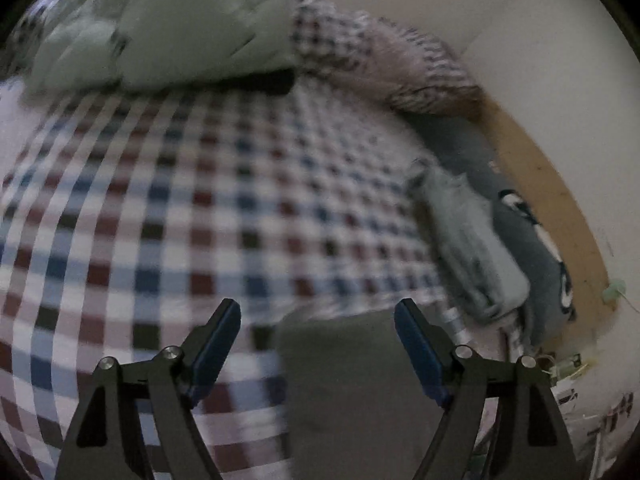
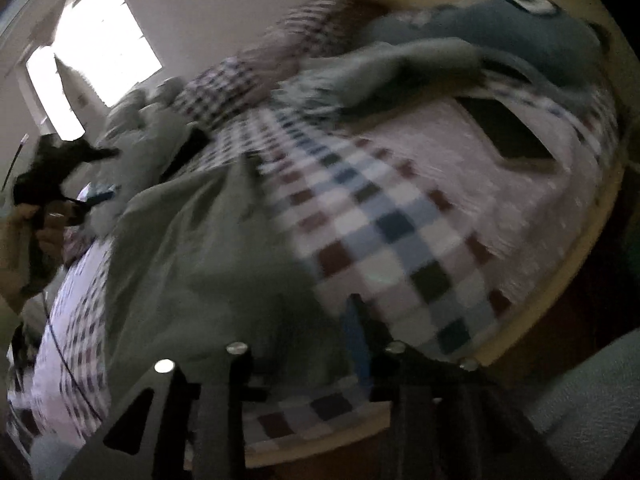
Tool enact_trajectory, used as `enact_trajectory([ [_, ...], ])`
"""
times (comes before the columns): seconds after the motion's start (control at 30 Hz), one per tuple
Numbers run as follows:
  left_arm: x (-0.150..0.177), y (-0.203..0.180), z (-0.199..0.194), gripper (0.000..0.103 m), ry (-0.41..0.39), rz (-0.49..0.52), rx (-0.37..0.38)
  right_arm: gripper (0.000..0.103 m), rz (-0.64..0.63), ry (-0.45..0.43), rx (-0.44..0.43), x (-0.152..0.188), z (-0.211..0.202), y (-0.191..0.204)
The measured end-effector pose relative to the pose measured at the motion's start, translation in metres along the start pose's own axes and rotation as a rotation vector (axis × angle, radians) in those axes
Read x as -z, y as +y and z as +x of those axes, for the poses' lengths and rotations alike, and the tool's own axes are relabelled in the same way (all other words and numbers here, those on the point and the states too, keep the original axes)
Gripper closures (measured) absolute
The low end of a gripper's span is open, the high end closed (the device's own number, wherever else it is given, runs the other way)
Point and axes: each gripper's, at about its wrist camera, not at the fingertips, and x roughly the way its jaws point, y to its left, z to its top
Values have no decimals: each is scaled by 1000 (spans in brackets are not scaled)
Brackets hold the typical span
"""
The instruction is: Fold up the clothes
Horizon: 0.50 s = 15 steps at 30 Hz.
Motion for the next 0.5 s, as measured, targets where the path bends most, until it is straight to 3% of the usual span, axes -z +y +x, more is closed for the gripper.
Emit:
enact_trajectory([
  [0.1,12,22,18,20,46,-37,35,59,-95,-15,-36,3,-3,29],
  [0.27,23,25,26,20,34,-43,140,52,-304,-21,-110,24,-5,98],
  [0.5,37,33,33,20,26,-44,240,48,-588,-24,-107,73,8,178],
])
